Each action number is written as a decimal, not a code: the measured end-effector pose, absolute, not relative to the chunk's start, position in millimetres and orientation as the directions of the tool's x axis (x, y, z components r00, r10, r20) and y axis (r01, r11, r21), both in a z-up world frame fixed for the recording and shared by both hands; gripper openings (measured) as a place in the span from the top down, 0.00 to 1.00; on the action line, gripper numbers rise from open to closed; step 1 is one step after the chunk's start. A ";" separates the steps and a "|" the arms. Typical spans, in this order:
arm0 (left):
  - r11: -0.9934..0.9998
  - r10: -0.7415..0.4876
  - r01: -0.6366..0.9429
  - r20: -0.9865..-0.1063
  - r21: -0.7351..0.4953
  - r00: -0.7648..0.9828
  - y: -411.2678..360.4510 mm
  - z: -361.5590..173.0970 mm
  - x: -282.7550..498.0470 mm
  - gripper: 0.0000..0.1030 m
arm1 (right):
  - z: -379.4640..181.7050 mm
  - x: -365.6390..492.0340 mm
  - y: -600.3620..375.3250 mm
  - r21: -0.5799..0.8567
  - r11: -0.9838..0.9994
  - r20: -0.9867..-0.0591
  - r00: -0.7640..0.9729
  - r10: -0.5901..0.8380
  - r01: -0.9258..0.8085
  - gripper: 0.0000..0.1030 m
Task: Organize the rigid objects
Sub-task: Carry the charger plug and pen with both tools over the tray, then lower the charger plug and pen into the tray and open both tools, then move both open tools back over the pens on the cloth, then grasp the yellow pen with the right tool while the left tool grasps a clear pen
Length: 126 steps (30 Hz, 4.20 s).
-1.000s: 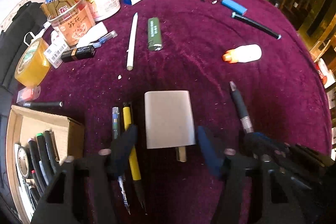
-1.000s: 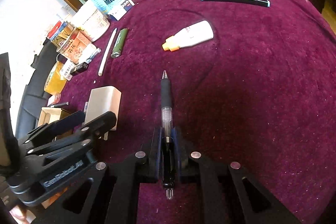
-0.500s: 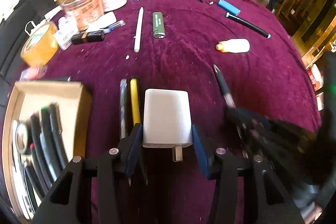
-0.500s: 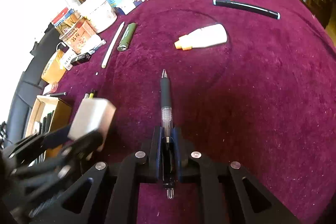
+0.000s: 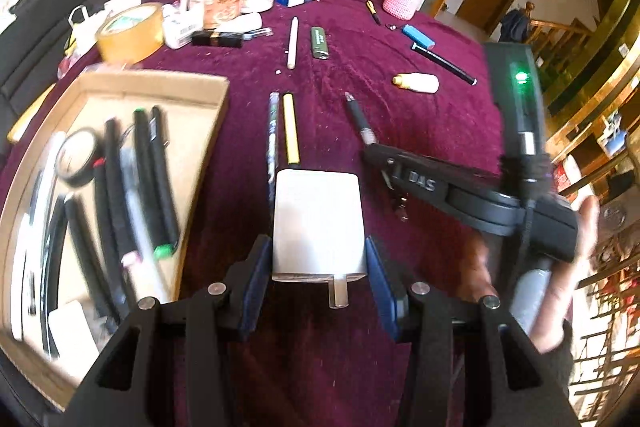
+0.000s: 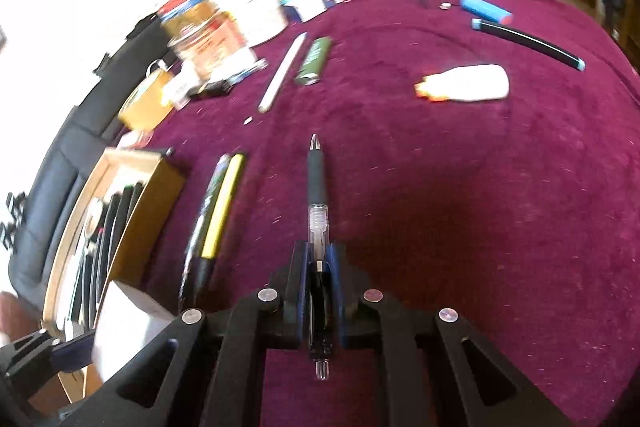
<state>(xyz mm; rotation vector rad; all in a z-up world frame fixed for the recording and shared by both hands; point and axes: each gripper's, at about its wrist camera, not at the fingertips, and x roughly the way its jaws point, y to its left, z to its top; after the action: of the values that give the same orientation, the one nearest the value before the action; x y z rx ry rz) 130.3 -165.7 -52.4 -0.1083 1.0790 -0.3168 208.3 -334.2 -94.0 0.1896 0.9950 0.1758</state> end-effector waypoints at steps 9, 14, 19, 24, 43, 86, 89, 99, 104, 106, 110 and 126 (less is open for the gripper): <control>0.945 -0.325 0.149 -0.812 -0.290 0.484 -108.2 -27.9 95.5 0.55 | -79.1 192.8 -308.3 0.255 0.948 -0.737 0.596 0.319 -0.191 0.90; 0.942 -0.330 0.129 -0.792 -0.309 0.514 -78.7 -17.2 76.1 0.55 | -77.1 189.0 -302.8 0.245 0.947 -0.716 0.619 0.322 -0.209 0.90; 0.945 -0.307 0.073 -0.786 -0.319 0.536 -44.2 -17.4 69.4 0.55 | -63.1 181.6 -295.1 0.272 0.937 -0.693 0.630 0.350 -0.222 0.90; 0.945 -0.286 0.030 -0.776 -0.327 0.562 -15.5 -15.5 66.6 0.55 | -38.8 160.8 -268.7 0.317 0.909 -0.659 0.627 0.415 -0.269 0.90; 0.936 -0.202 -0.127 -0.799 -0.327 0.567 57.8 -34.9 70.8 0.55 | -46.8 148.8 -144.2 0.301 0.847 -0.708 0.492 0.506 -0.439 0.89; 0.985 -0.057 -0.107 -0.844 -0.134 0.533 33.0 -73.2 113.7 0.56 | -97.0 191.4 -144.4 0.279 0.897 -0.737 0.523 0.428 -0.342 0.84; 0.981 -0.078 -0.110 -0.839 -0.162 0.539 37.6 -73.6 110.2 0.55 | -95.7 190.5 -147.5 0.303 0.890 -0.721 0.528 0.449 -0.342 0.76; 0.960 -0.153 -0.103 -0.792 -0.262 0.591 49.4 -58.5 87.9 0.37 | -76.8 183.6 -162.1 0.378 0.856 -0.630 0.579 0.517 -0.353 0.55; 0.966 -0.170 -0.053 -0.778 -0.252 0.605 29.7 -50.1 78.2 0.37 | -71.7 182.3 -173.6 0.407 0.849 -0.645 0.553 0.528 -0.336 0.55; 0.971 -0.177 -0.019 -0.767 -0.240 0.617 19.2 -45.1 72.0 0.37 | -63.3 177.3 -187.9 0.440 0.835 -0.644 0.531 0.550 -0.330 0.55; 0.962 -0.229 0.027 -0.753 -0.270 0.617 1.6 -42.2 68.7 0.37 | -47.3 163.3 -224.8 0.394 0.880 -0.689 0.549 0.474 -0.265 0.55; 0.960 -0.259 0.067 -0.771 -0.272 0.581 -31.0 -41.9 82.9 0.37 | -105.9 220.9 -256.3 0.236 0.962 -0.828 0.490 0.274 -0.138 0.87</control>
<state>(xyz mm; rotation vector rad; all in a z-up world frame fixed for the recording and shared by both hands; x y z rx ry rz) 82.9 -31.0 -41.9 -0.2232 0.9331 -0.1922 220.9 -256.3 -105.9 0.1446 1.0299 0.2512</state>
